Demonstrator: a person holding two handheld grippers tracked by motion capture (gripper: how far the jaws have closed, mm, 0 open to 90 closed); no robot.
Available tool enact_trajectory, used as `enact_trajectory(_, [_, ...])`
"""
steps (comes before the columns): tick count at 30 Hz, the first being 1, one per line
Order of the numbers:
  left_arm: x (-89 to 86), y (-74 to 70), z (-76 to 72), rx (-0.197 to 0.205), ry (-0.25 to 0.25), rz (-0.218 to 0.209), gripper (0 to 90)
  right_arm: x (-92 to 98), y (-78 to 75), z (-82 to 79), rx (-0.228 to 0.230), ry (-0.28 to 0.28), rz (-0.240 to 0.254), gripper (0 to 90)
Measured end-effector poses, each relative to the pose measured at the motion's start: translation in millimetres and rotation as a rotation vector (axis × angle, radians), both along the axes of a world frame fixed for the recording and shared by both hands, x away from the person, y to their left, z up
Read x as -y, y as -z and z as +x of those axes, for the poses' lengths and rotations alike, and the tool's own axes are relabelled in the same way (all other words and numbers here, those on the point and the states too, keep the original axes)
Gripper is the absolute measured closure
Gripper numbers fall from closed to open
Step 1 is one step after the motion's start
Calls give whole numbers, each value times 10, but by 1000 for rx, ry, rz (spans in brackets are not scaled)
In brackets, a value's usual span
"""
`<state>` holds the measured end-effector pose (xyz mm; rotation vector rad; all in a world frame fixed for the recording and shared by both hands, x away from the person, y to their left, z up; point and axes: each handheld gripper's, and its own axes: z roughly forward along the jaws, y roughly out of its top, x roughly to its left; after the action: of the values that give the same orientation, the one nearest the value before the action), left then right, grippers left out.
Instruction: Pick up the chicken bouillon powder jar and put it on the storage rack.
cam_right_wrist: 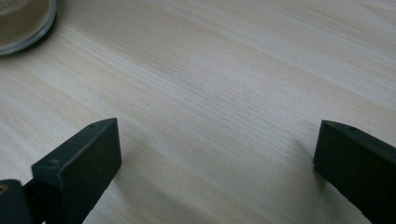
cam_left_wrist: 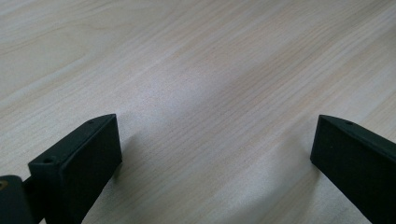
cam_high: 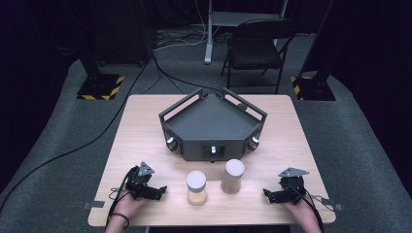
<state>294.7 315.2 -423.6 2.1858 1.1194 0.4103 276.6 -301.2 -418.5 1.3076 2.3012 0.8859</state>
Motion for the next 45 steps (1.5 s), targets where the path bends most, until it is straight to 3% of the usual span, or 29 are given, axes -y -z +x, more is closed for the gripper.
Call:
enact_trajectory(13, [-27, -35, -3, -13, -4, -4, 27, 2, -53, 33, -27, -1, 4, 32])
enact_trajectory(16, [-82, -61, -80, 14, -14, -44, 37, -19, -60, 33, -28, -7, -6, 30])
enact_trajectory(18, [-124, -81, -104, 9, -10, -63, 49, -19, -57, 28, -27, -7, -6, 30])
enact_trajectory(25, [-176, -195, -148, 18, 19, -70, 96, -32, -61, 36, -27, -11, -16, 27])
enact_trajectory(35, [-329, -277, -301, 73, 19, -195, 77, -39, -63, 38, -29, -11, -18, 22])
enact_trajectory(45, [-285, -442, -372, 107, 63, -202, 61, -42, -63, 34, -29, -12, -21, 19])
